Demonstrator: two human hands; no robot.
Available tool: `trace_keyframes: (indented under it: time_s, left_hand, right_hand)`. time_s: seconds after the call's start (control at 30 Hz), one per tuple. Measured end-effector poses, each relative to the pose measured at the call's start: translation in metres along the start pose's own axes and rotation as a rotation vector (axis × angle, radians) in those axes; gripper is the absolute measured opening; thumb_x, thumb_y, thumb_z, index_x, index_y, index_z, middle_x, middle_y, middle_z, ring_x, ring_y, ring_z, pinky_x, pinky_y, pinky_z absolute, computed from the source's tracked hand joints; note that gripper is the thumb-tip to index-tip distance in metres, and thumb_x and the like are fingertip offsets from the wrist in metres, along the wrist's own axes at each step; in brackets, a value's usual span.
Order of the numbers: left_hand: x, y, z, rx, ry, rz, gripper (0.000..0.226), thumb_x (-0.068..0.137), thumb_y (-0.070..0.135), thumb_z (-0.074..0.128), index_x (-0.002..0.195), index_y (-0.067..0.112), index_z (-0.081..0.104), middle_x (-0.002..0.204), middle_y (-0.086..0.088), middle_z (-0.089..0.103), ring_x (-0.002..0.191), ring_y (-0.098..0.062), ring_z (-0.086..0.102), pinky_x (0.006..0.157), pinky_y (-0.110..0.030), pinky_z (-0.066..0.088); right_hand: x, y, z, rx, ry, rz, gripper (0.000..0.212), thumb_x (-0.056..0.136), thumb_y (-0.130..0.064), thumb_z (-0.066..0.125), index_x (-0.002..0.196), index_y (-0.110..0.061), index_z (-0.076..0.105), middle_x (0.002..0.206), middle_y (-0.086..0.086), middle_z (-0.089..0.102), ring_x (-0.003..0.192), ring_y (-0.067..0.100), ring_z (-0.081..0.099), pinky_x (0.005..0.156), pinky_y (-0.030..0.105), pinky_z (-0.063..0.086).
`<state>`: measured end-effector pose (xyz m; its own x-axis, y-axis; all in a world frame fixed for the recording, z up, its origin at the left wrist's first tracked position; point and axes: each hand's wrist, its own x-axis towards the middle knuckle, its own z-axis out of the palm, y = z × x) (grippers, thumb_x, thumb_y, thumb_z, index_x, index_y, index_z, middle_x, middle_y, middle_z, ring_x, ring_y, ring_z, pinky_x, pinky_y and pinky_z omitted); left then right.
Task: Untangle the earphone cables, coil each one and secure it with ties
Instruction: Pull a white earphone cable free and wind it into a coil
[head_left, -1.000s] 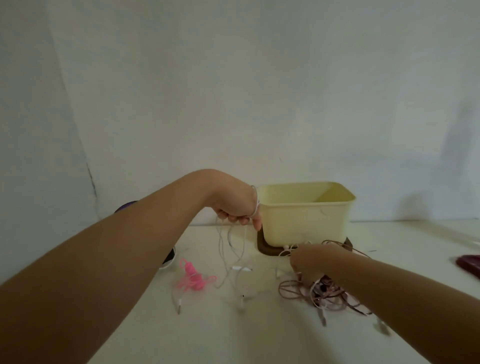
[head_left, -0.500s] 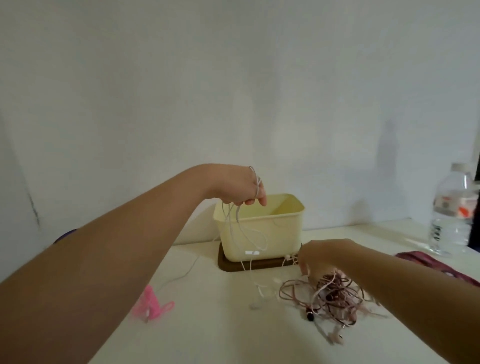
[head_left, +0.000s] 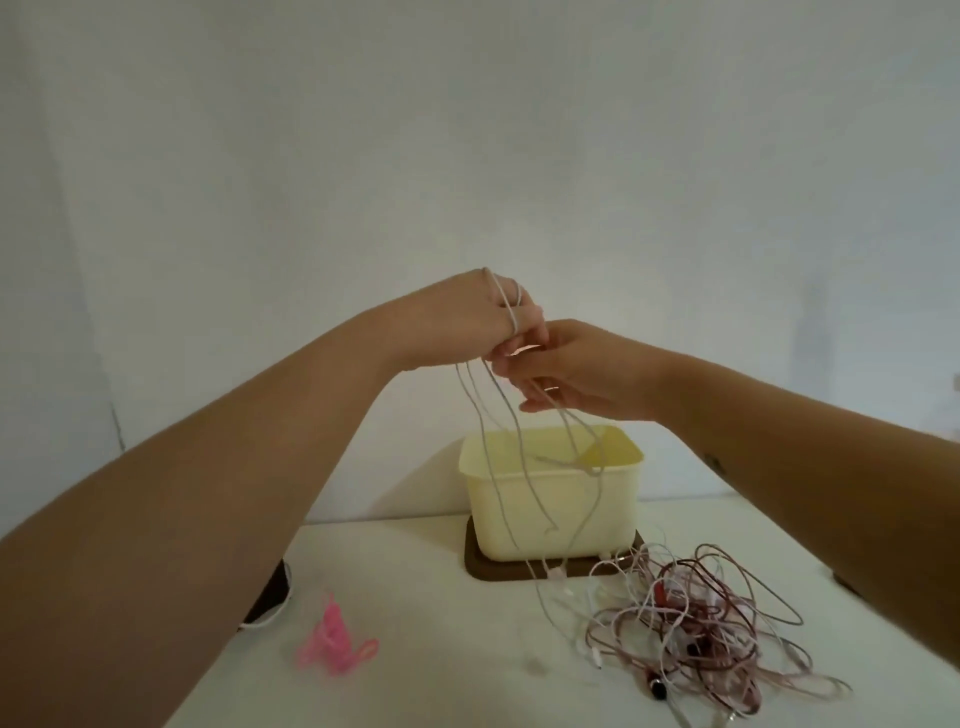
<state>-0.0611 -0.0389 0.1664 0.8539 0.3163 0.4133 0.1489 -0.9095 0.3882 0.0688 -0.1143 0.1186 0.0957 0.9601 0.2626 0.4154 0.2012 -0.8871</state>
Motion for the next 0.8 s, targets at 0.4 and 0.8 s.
trace_keyframes:
  time_s: [0.4, 0.8]
  left_hand:
    - [-0.037, -0.058, -0.032, -0.242, -0.213, -0.304, 0.030, 0.098, 0.033, 0.044, 0.114, 0.017, 0.064, 0.114, 0.007, 0.068, 0.055, -0.007, 0.033, 0.064, -0.020, 0.039]
    - [-0.044, -0.099, 0.001, -0.918, -0.088, -0.324, 0.020, 0.094, 0.020, 0.049, 0.094, 0.013, 0.068, 0.081, 0.005, 0.062, 0.045, -0.003, 0.035, 0.074, -0.026, 0.055]
  right_hand:
    - [0.007, 0.002, -0.003, 0.099, 0.228, 0.083, 0.024, 0.099, -0.019, 0.044, 0.102, -0.010, 0.066, 0.053, -0.006, 0.052, 0.047, 0.010, 0.041, 0.067, 0.025, 0.049]
    - [-0.014, 0.007, -0.024, -0.015, -0.021, 0.243, 0.022, 0.096, -0.016, 0.048, 0.107, -0.010, 0.066, 0.074, 0.003, 0.066, 0.068, 0.019, 0.056, 0.078, 0.033, 0.054]
